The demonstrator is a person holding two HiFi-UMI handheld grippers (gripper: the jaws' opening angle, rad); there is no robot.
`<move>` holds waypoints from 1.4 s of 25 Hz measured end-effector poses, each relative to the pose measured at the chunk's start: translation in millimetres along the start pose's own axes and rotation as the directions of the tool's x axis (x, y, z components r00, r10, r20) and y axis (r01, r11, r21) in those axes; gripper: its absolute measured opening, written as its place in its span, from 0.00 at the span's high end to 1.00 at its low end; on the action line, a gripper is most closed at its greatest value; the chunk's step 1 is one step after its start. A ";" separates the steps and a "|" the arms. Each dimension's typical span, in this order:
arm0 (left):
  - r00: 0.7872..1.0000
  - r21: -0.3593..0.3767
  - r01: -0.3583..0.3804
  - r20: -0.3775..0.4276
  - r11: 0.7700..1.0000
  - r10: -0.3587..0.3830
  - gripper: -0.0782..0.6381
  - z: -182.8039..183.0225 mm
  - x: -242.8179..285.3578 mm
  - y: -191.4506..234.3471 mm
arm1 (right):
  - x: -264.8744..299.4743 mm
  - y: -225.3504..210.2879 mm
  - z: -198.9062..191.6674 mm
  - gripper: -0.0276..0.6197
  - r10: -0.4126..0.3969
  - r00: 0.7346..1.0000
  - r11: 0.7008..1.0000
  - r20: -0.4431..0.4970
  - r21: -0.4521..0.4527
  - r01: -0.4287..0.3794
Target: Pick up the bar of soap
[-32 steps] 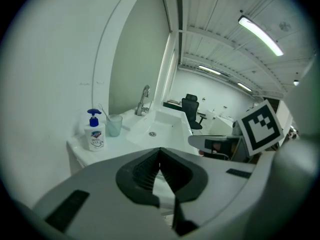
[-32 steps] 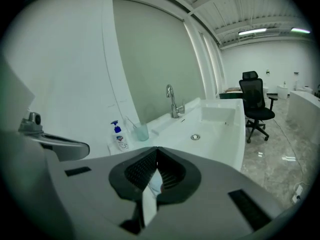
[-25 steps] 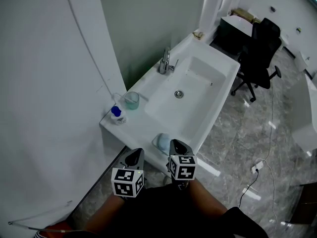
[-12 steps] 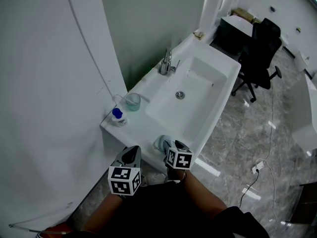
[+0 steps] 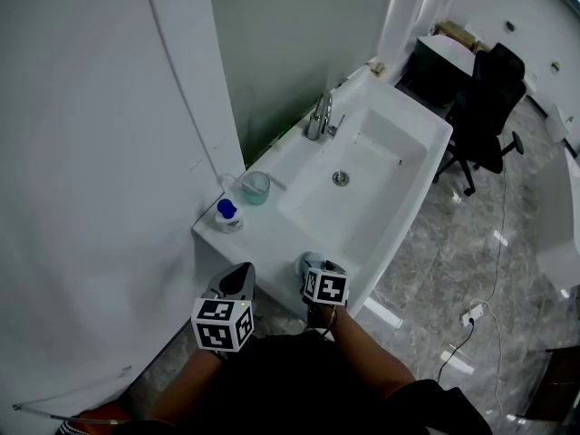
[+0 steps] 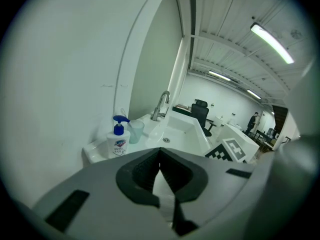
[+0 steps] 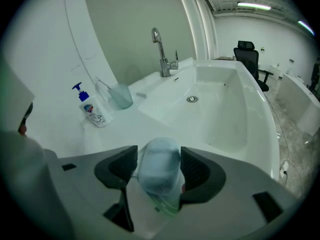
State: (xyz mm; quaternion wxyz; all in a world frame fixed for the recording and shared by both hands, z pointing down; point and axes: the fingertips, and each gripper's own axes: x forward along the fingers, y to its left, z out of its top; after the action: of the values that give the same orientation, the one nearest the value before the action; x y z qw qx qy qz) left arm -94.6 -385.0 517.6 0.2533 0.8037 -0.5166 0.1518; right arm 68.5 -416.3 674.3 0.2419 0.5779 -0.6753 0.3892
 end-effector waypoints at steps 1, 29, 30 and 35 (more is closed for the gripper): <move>1.000 -0.002 -0.002 -0.001 1.000 0.002 0.88 0.8 0.1 2.5 | 2.0 -1.0 -1.1 0.55 -0.014 1.000 1.000 -0.012 0.000 0.014; 0.998 0.005 0.059 -0.037 0.998 -0.058 0.88 -7.1 10.5 -0.1 | 22.4 2.0 -11.2 0.54 -0.125 0.985 0.974 -0.116 -0.202 0.100; 0.998 0.008 0.060 -0.035 0.998 -0.059 0.88 -6.6 10.4 -0.4 | 22.7 1.5 -11.0 0.54 -0.126 0.986 0.975 -0.108 -0.198 0.102; 0.998 0.022 0.065 -0.027 0.998 -0.064 0.88 -3.4 7.6 -3.1 | 24.2 -1.5 -10.2 0.54 -0.124 0.991 0.979 -0.051 -0.167 0.114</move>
State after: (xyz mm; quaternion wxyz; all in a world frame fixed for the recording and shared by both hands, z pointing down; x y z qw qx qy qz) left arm -88.5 -387.8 523.5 0.2557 0.8206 -0.4854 0.1598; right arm 63.5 -422.4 699.4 0.3319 0.5834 -0.6613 0.3349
